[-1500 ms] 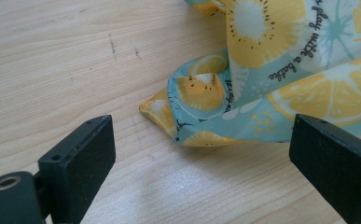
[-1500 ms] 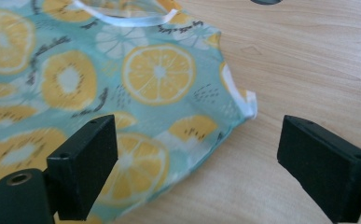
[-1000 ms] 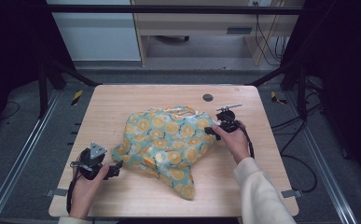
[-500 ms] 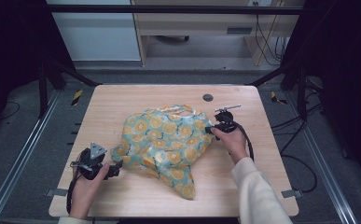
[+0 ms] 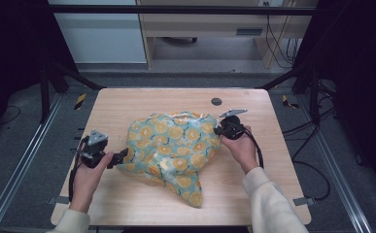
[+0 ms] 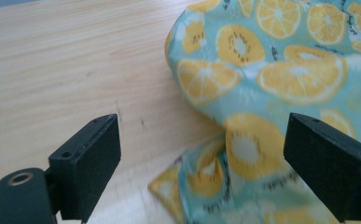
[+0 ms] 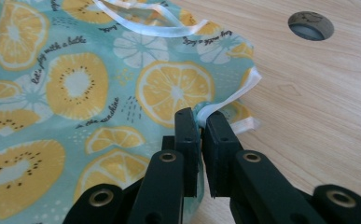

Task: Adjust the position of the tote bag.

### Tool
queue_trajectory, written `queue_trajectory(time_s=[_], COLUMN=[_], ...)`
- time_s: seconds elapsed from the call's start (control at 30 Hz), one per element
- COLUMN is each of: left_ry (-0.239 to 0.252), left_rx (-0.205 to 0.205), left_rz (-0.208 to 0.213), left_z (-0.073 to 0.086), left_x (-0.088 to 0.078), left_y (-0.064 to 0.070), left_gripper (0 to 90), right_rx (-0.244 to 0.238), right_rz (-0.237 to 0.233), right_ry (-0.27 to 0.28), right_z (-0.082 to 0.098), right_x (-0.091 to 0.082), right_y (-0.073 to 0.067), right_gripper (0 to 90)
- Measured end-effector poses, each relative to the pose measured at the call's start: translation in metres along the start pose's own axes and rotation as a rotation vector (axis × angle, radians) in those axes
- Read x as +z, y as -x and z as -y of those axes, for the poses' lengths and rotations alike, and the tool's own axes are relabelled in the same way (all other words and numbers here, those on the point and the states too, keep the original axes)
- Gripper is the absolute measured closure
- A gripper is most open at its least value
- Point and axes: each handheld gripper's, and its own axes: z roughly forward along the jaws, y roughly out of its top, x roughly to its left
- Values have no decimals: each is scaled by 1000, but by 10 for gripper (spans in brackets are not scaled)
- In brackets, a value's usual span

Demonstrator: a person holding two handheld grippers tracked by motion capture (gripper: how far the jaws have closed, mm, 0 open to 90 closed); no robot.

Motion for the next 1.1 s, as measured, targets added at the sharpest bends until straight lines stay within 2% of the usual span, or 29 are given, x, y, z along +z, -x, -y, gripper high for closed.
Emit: queue_trajectory(time_s=[0.1,0.17,0.2,0.23,0.37,0.5,0.53,0.6,0.7,0.83,0.87,0.97,1.0,1.03,1.07,1.1], left_ry=[-5,-10,-23,-23,-56,-77,-95,-103,-110,-125,-130,-134,-157,-157,-180,-180], left_rx=[-9,-33,-41,-41,-62,-92,-108,-123,-125,-123,-123,-134,-129,-129,-121,-121], left_rz=[5,29,42,42,53,59,87,102,106,139,160,162,170,170,154,154], left_z=[-17,-26,-34,-34,-43,-45,-44,-43,-42,-41,-41,-42,-41,-41,-41,-41], left_x=[13,24,34,34,54,68,72,75,77,80,82,83,86,86,88,88], left_y=[-5,-8,-12,-12,-19,-26,-28,-30,-31,-27,-24,-21,-18,-18,-16,-16], left_gripper=[111,110,105,104,96,97,94,91,91,98,120,189,264,317,369,433], right_rx=[-3,-9,-11,-11,-18,-27,-30,-42,-49,-49,-50,-48,-49,-48,-50,-50], right_rz=[4,6,3,3,2,-2,-6,-4,-3,-5,-5,-5,-3,-3,-3,-3], right_ry=[-2,-4,-2,-2,3,5,4,7,2,7,9,9,10,11,10,10], right_z=[1,1,1,1,1,1,1,0,1,0,0,0,0,0,0,0], right_x=[1,0,0,0,0,0,0,1,1,2,2,2,1,1,1,1], right_y=[2,2,2,2,1,1,0,0,-2,-4,-4,-4,-4,-4,-4,-4], right_gripper=[849,849,848,848,849,849,849,849,848,848,848,849,850,850,850,850])
